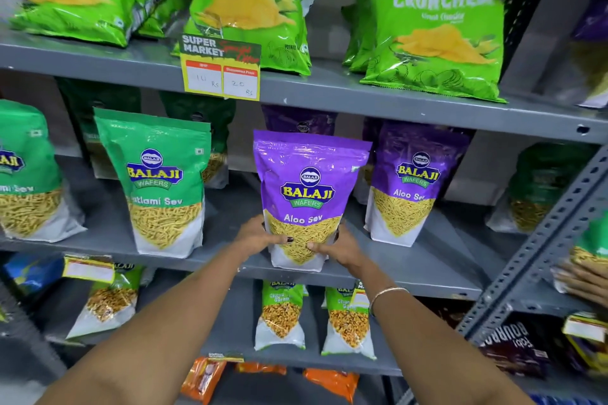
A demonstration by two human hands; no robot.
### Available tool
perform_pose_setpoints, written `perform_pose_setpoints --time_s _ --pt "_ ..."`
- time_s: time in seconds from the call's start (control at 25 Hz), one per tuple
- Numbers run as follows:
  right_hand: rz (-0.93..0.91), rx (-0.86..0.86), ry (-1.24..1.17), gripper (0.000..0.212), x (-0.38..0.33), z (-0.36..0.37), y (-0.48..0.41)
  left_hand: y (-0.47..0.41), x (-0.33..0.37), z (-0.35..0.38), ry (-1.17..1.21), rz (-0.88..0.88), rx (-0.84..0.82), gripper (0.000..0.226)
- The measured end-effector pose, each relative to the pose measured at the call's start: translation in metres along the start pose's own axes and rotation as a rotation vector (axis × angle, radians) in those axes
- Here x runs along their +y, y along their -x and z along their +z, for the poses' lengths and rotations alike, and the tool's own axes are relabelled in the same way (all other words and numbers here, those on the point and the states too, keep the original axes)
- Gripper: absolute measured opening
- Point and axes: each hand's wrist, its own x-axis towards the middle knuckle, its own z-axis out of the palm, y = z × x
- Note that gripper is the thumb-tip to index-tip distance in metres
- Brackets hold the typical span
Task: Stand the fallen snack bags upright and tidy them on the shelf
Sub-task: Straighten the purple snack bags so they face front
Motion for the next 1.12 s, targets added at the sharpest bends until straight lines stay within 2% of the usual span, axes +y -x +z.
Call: perform_pose_setpoints --time_s 0.16,0.24,0.32,0.4,0.48,0.56,0.64,0.72,0.8,0.88,1.0,1.12 --pt "-0.011 -0.017 -0.033 0.059 -0.002 0.002 0.005 0.004 -0.002 -0.002 -0.011 0.002 -0.001 0.056" --pt "0.016 0.0 -0.035 0.065 0.002 0.006 0.003 0.004 -0.004 -0.002 -0.008 -0.006 -0.01 0.069" --pt "0.059 0.005 -0.021 0.062 0.002 0.008 0.002 0.001 -0.005 -0.005 -0.057 -0.018 -0.097 0.091" --pt "0.102 0.016 -0.01 0.066 -0.001 0.006 0.006 0.003 0.001 -0.007 -0.283 -0.127 -0.238 0.104" --pt "0.154 0.061 0.009 0.084 0.003 -0.004 0.007 0.009 0.013 -0.007 -0.534 -0.372 -0.364 0.089" --pt "0.148 0.138 0.054 0.089 0.01 -0.022 0.007 0.013 0.031 0.0 -0.661 -0.526 -0.522 0.073" --pt "0.159 0.279 0.138 0.084 0.016 -0.049 0.006 0.013 0.051 0.022 -0.674 -0.573 -0.663 0.052" --pt "0.174 0.441 0.21 0.082 0.018 -0.084 0.008 0.007 0.066 0.057 -0.643 -0.479 -0.732 0.046" --pt "0.165 0.577 0.238 0.082 0.024 -0.126 0.003 -0.005 0.08 0.098 -0.557 -0.295 -0.668 0.058" --pt "0.164 0.592 0.209 0.09 0.033 -0.165 -0.012 -0.025 0.087 0.134 -0.392 -0.16 -0.467 0.074" --pt "0.174 0.421 0.095 0.108 0.055 -0.211 -0.051 -0.059 0.096 0.18 -0.101 -0.055 -0.205 0.091" --pt "0.166 0.161 -0.212 0.078 0.078 -0.229 -0.082 -0.084 0.107 0.204 0.051 0.002 -0.09 0.088"
